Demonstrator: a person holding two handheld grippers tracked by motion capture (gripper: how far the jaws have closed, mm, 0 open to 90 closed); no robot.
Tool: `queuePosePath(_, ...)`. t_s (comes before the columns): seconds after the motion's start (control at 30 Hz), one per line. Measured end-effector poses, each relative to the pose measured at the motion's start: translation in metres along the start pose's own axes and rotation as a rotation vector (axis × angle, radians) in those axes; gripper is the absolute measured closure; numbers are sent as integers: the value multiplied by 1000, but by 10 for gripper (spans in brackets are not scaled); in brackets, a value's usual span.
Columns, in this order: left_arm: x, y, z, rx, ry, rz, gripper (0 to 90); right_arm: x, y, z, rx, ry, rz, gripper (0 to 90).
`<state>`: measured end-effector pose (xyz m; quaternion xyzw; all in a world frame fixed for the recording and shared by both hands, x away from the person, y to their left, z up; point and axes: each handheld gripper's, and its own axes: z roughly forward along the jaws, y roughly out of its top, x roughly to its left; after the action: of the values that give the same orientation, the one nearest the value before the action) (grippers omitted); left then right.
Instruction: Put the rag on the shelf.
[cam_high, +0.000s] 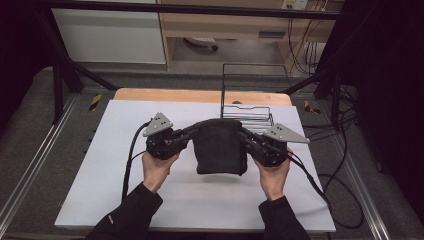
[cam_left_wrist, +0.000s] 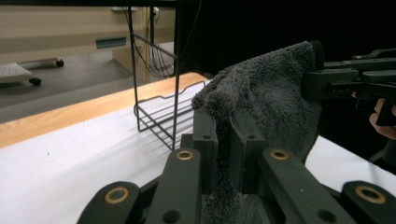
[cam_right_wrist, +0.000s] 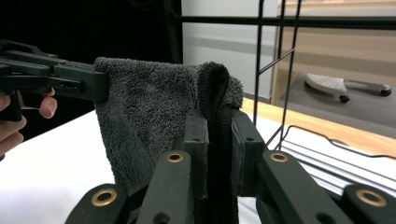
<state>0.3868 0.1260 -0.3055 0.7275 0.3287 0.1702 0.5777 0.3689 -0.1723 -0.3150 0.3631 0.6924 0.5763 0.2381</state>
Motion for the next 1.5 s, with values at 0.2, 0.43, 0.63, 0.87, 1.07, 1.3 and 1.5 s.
queuePosePath(0.2,-5,8,9,-25,-2,5,814,-3,6,-8,-29,-33,-13,797)
queuePosePath(0.43,-11,22,20,-68,-12,6,815,-10,16,-17,-68,-71,-18,798)
queuePosePath(0.63,-17,35,29,-107,-11,20,815,-15,27,-23,-110,-109,-34,798)
queuePosePath(0.87,-23,49,37,-143,-4,37,816,-22,37,-27,-148,-146,-36,799)
queuePosePath(1.07,-25,60,44,-173,-7,34,816,-26,49,-30,-177,-167,-43,799)
queuePosePath(1.3,-26,74,49,-210,-9,38,816,-31,60,-33,-214,-186,-48,799)
queuePosePath(1.5,-29,89,54,-234,-8,44,816,-35,73,-37,-246,-207,-55,800)
